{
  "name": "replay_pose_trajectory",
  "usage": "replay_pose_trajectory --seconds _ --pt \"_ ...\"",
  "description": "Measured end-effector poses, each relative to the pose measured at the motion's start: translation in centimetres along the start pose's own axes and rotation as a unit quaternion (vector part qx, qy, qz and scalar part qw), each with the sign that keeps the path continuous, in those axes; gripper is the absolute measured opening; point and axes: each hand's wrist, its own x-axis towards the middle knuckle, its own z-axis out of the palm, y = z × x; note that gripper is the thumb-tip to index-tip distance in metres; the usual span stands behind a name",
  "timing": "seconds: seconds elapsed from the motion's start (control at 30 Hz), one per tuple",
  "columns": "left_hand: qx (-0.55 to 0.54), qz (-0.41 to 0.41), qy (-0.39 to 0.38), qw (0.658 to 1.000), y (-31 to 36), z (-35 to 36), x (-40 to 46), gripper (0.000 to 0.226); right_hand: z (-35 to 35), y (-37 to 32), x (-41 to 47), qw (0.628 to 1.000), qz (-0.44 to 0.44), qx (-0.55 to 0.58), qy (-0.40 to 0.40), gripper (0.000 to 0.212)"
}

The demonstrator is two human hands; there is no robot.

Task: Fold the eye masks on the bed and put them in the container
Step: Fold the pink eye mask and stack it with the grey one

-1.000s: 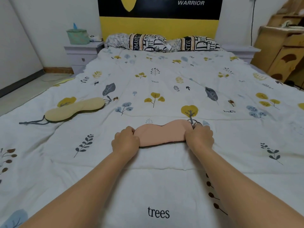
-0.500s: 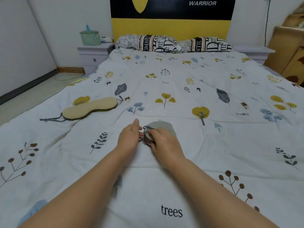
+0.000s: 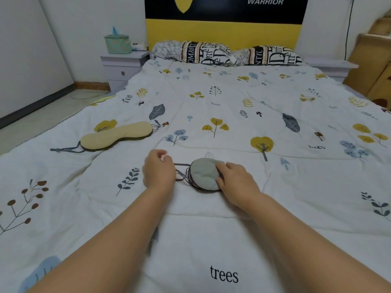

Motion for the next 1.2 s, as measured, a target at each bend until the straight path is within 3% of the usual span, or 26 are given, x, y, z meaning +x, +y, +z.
replay_pose_trajectory --seconds 0.07,0.1,0.13,0.2,0.27,0.3,0.37,0.5,1.03,1.13,1.2 --pt "-0.152 -0.083 0.041 0.984 1.1 -0.7 0.9 0.038 0.2 0.2 0.1 1.000 0.009 0.028 0.004 0.046" --pt "-0.190 -0.083 0.055 0.977 1.7 -1.0 0.9 0.043 0.3 0.1 0.2 0.999 0.012 0.043 0.023 0.049" --pt "-0.174 -0.030 0.070 0.982 2.2 -1.1 0.5 0.045 0.5 -0.1 0.3 0.998 0.014 0.057 0.038 0.051" --pt "-0.032 0.199 0.062 0.978 2.4 -0.5 -1.0 0.046 1.0 -0.7 0.8 0.998 0.000 0.056 0.042 0.055" --pt "0.179 0.396 -0.028 0.900 1.2 1.0 -2.6 0.051 1.8 -1.2 1.3 0.999 -0.008 0.034 0.020 0.055" --pt "0.272 0.432 -0.084 0.856 0.2 1.8 -3.0 0.053 2.1 -1.2 1.6 1.000 -0.002 0.023 0.009 0.055" --pt "0.388 0.401 -0.172 0.812 -2.0 3.1 -2.8 0.053 2.8 -0.9 2.2 1.000 0.021 0.002 -0.001 0.056" --pt "0.423 0.295 -0.245 0.821 -3.8 4.0 -1.1 0.057 4.0 -0.1 2.9 0.999 0.040 -0.020 -0.013 0.058" --pt "0.419 0.280 -0.254 0.826 -3.9 4.0 -1.0 0.057 4.0 -0.3 2.8 0.998 0.055 -0.017 -0.032 0.059" --pt "0.389 0.271 -0.259 0.841 -3.4 3.7 -1.1 0.057 3.2 -0.7 2.5 0.998 0.061 0.008 -0.028 0.058" --pt "0.340 0.264 -0.231 0.873 -2.9 3.6 -1.1 0.056 2.5 -1.2 2.3 0.995 0.083 0.053 0.021 0.055"
